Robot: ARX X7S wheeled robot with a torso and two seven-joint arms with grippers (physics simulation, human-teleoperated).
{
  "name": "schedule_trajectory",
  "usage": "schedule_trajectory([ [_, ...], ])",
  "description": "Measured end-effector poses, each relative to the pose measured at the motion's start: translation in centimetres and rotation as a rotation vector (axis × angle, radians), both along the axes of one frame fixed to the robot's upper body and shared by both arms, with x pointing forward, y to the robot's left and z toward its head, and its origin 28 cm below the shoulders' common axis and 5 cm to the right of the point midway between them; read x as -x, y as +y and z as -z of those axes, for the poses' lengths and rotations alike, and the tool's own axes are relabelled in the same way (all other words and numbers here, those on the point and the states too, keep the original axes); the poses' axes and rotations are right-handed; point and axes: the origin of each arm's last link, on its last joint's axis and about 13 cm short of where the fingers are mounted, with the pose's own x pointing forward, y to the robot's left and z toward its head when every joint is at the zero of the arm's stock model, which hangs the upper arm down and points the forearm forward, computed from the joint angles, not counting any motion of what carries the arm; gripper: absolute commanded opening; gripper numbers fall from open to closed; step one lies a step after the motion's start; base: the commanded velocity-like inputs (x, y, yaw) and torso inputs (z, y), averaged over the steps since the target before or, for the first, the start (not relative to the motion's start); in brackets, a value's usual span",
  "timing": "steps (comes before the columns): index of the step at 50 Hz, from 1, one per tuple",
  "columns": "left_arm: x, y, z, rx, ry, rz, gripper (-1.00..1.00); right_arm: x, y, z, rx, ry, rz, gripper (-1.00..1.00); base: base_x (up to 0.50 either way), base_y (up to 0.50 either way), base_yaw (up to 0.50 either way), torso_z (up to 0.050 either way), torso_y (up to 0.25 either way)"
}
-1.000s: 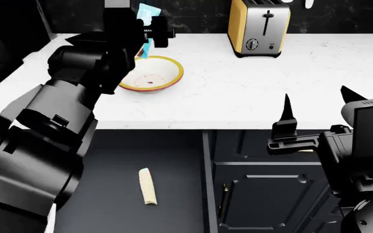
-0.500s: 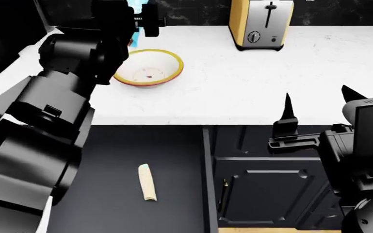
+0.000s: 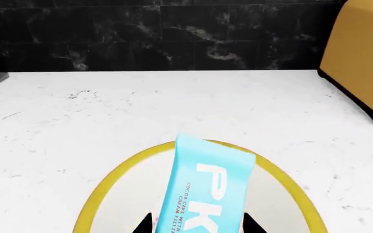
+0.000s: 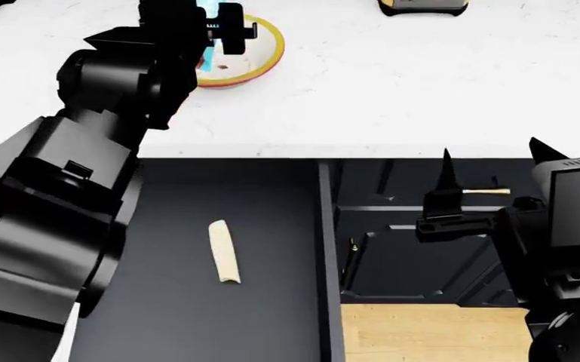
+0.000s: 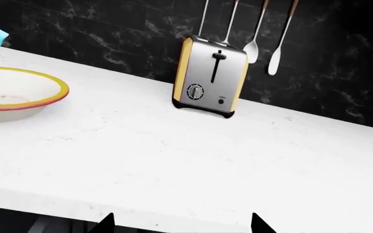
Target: Place the bar in the bowl and close the drawer.
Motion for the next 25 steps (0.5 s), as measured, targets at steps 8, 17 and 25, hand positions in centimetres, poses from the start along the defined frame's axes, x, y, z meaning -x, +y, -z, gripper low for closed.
schedule_trajectory([
  [8, 0.02, -0.04, -0.25, 0.002, -0.007, 0.005, 1.0, 0.0, -0.04, 0.14, -0.004, 0.0, 0.001, 1.0, 0.0, 0.0, 0.0, 0.0, 0.0],
  [17, 0.06, -0.11, -0.43, 0.005, -0.008, 0.009, 1.0, -0.01, -0.08, 0.29, -0.007, 0.001, 0.002, 1.0, 0.0, 0.0, 0.0, 0.0, 0.0],
  [25, 0.07, -0.09, -0.71, 0.007, -0.019, 0.007, 1.0, -0.03, -0.09, 0.42, -0.009, 0.002, 0.002, 1.0, 0.0, 0.0, 0.0, 0.0, 0.0],
])
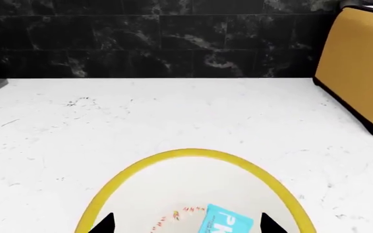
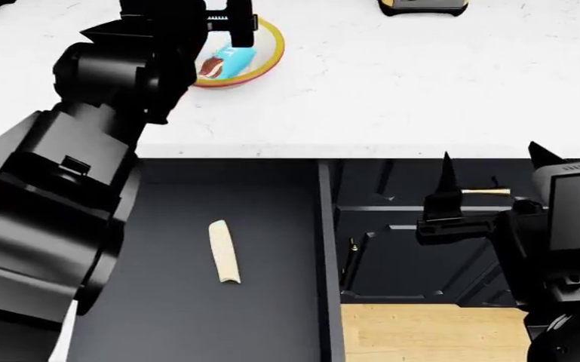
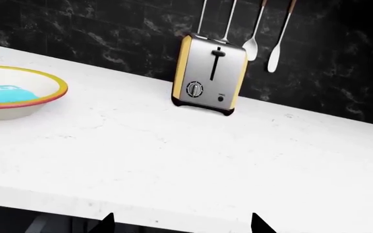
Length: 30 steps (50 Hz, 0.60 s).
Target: Place the bar in the bowl and close the drawer.
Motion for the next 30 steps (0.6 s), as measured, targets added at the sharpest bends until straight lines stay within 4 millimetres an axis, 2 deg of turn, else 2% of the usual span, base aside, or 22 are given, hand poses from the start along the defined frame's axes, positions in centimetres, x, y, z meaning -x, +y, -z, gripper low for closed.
schedule_trajectory([
  [6, 0.0, 0.1, -0.5, 0.002, -0.022, -0.006, 1.0, 0.0, 0.0, 0.1, -0.003, 0.001, 0.0, 1.0, 0.0, 0.0, 0.0, 0.0, 0.013],
  [30, 0.1, 1.1, -2.0, -0.044, -0.072, 0.021, 1.0, 0.6, 0.1, 0.0, -0.017, -0.024, -0.008, 1.0, 0.0, 0.0, 0.0, -0.018, 0.25],
])
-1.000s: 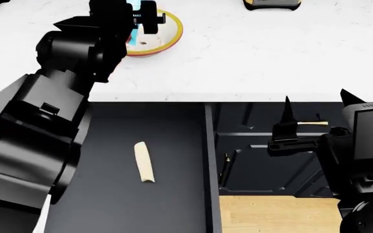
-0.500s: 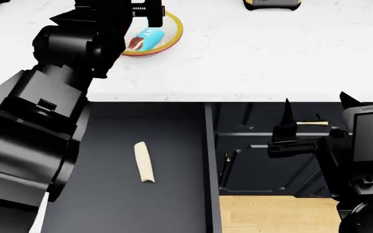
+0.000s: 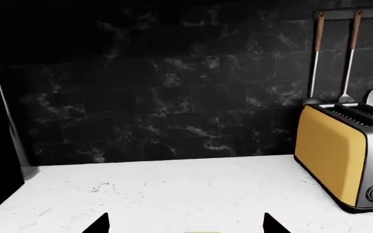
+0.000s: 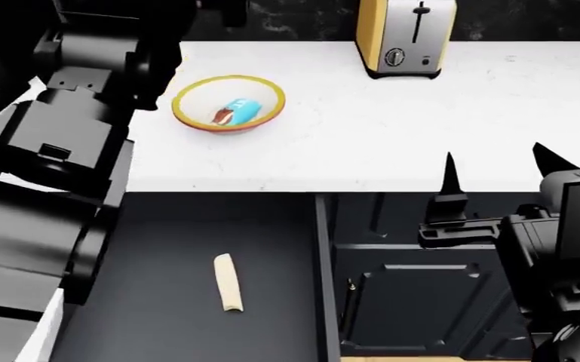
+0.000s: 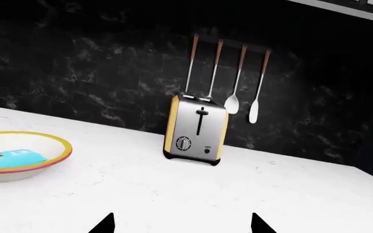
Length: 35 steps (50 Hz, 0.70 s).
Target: Place the bar in the bowl and close the drawer.
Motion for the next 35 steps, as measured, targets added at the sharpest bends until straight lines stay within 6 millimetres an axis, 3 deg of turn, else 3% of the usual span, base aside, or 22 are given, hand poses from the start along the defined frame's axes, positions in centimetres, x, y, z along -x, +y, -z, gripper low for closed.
schedule_trajectory([
  [8, 0.3, 0.7, 0.3, -0.021, 0.001, 0.049, 1.0, 0.1, 0.3, -0.1, -0.004, -0.008, -0.012, 1.0, 0.0, 0.0, 0.0, -0.018, 0.25],
  [14, 2.3, 1.1, 0.8, 0.003, -0.025, 0.103, 1.0, 0.2, 0.6, -0.2, -0.005, -0.011, -0.021, 1.0, 0.0, 0.0, 0.0, -0.002, 0.012],
  [25, 10.0, 2.6, 2.6, 0.051, -0.085, 0.217, 1.0, 0.2, 0.9, 0.0, -0.006, -0.014, -0.035, 1.0, 0.0, 0.0, 0.0, 0.0, 0.0],
  [35, 16.6, 3.8, 5.5, 0.046, -0.112, 0.279, 1.0, 0.4, 1.2, 0.2, -0.007, -0.015, -0.05, 1.0, 0.0, -0.03, 0.0, 0.0, 0.0],
])
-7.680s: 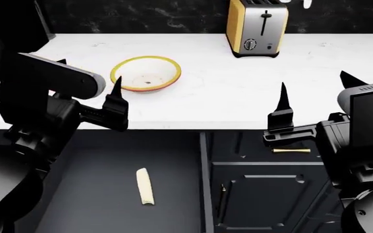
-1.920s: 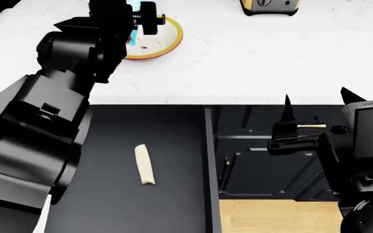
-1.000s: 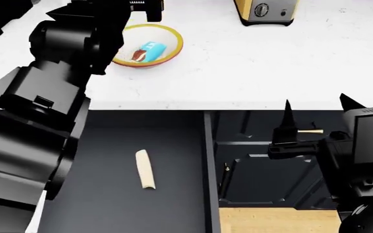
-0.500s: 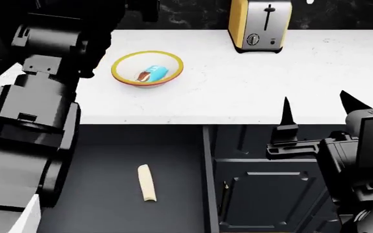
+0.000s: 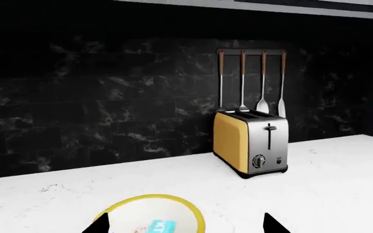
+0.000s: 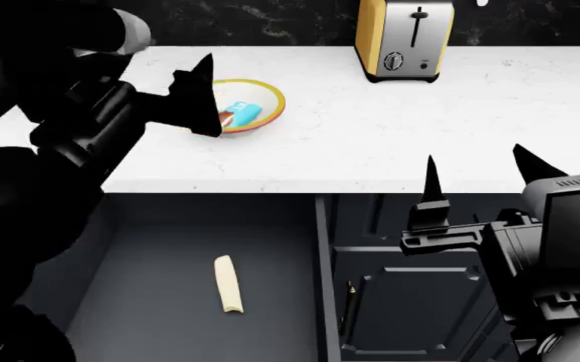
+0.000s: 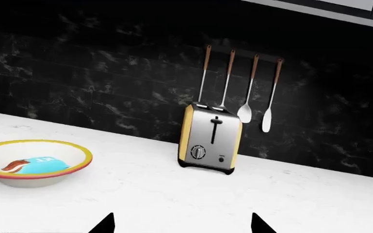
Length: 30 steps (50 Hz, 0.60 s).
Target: Place the bar in the bowl and close the drawer.
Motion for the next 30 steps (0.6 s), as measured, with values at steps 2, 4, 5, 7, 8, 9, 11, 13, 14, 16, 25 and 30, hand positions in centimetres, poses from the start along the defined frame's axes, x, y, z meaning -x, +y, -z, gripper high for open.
schedule_trajectory([
  [2, 0.8, 0.2, 0.5, -0.006, -0.005, -0.005, 1.0, 0.1, 0.1, 0.0, -0.002, 0.001, -0.009, 1.0, 0.0, -0.5, 0.0, 0.0, 0.0],
  [4, 1.5, 0.3, 1.0, -0.011, -0.008, -0.002, 1.0, 0.1, 0.2, 0.0, -0.003, 0.001, -0.012, 1.0, 0.0, -0.5, 0.0, 0.0, 0.0],
  [5, 1.8, 0.3, 1.2, -0.013, -0.01, -0.001, 1.0, 0.1, 0.2, 0.0, -0.003, 0.001, -0.013, 1.0, 0.0, -0.5, 0.0, 0.0, 0.0],
  [7, 2.3, 0.4, 1.5, -0.018, -0.013, 0.002, 1.0, 0.2, 0.2, 0.0, -0.002, 0.001, -0.015, 1.0, 0.0, -0.5, 0.0, 0.0, 0.0],
  [8, 2.5, 0.4, 1.7, -0.02, -0.014, 0.002, 1.0, 0.2, 0.3, 0.1, -0.002, 0.001, -0.015, 1.0, 0.0, -0.5, 0.0, 0.0, 0.0],
  [9, 2.7, 0.4, 1.8, -0.023, -0.015, 0.003, 1.0, 0.2, 0.3, 0.1, -0.002, 0.001, -0.016, 1.0, 0.0, -0.5, 0.0, 0.0, 0.0],
  [11, 3.1, 0.4, 2.1, -0.027, -0.017, 0.005, 1.0, 0.2, 0.3, 0.1, -0.002, 0.001, -0.018, 1.0, 0.0, -0.5, 0.0, 0.0, 0.0],
  [13, 3.4, 0.4, 2.3, -0.031, -0.018, 0.005, 1.0, 0.2, 0.3, 0.1, -0.002, 0.001, -0.019, 1.0, 0.0, -0.5, 0.0, 0.0, 0.0],
  [14, 3.5, 0.4, 2.4, -0.033, -0.018, 0.006, 1.0, 0.2, 0.3, 0.1, -0.001, 0.001, -0.019, 1.0, 0.0, -0.5, 0.0, 0.0, 0.0],
  [16, 3.7, 0.4, 2.6, -0.036, -0.019, 0.006, 1.0, 0.2, 0.4, 0.1, -0.001, 0.001, -0.021, 1.0, 0.0, -0.5, 0.0, 0.0, 0.0],
  [25, 4.3, 0.5, 2.8, -0.044, -0.022, 0.007, 1.0, 0.3, 0.4, 0.1, 0.0, 0.002, -0.025, 1.0, 0.0, -0.5, 0.0, 0.0, 0.0],
  [30, 4.5, 0.5, 2.9, -0.047, -0.022, 0.007, 1.0, 0.2, 0.5, 0.1, 0.001, 0.002, -0.028, 1.0, 0.0, -0.5, 0.0, 0.0, 0.0],
])
